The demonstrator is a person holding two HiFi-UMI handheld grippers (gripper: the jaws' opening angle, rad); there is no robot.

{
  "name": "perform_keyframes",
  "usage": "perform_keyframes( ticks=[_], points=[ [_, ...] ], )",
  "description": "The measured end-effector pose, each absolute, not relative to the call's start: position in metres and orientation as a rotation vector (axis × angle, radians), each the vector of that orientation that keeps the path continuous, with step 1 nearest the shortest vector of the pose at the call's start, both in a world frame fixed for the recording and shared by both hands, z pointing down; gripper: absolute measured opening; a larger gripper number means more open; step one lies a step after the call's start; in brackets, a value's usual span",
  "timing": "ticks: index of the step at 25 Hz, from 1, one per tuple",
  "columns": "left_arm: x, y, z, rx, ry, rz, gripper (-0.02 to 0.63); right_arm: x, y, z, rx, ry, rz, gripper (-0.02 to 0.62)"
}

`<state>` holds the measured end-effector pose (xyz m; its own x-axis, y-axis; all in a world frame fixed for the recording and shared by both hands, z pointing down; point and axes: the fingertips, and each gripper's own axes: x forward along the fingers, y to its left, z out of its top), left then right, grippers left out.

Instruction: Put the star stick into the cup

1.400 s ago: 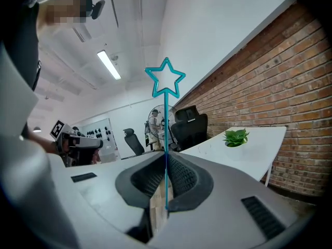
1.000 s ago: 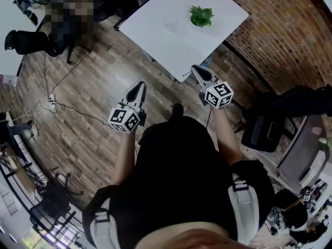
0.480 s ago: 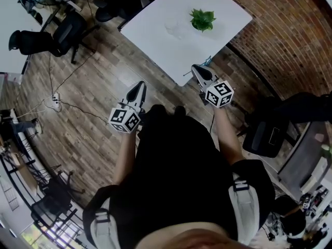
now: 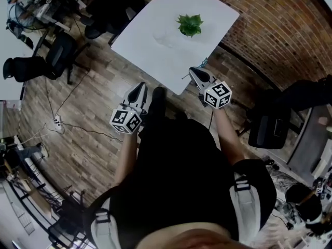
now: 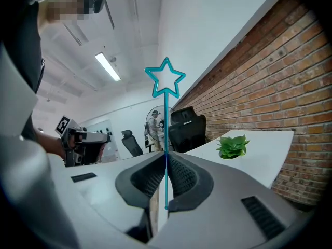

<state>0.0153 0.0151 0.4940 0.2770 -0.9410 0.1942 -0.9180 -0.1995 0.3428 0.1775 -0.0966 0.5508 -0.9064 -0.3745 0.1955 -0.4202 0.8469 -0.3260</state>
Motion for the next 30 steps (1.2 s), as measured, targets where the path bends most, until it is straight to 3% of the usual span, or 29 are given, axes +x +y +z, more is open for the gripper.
perform_keyframes(
  ticks=[8, 30],
  points=[
    [-0.014, -0.042, 0.492, 2.279, -1.547, -0.066, 0.026, 0.166, -0.129, 0.557, 0.809, -2.849, 0.566, 0.011],
    [-0.149, -0.143, 0.512, 2.338, -1.349, -0.094, 0.026, 0.032, -0.211, 0.551, 1.015, -2.753, 0.484, 0.011]
  ],
)
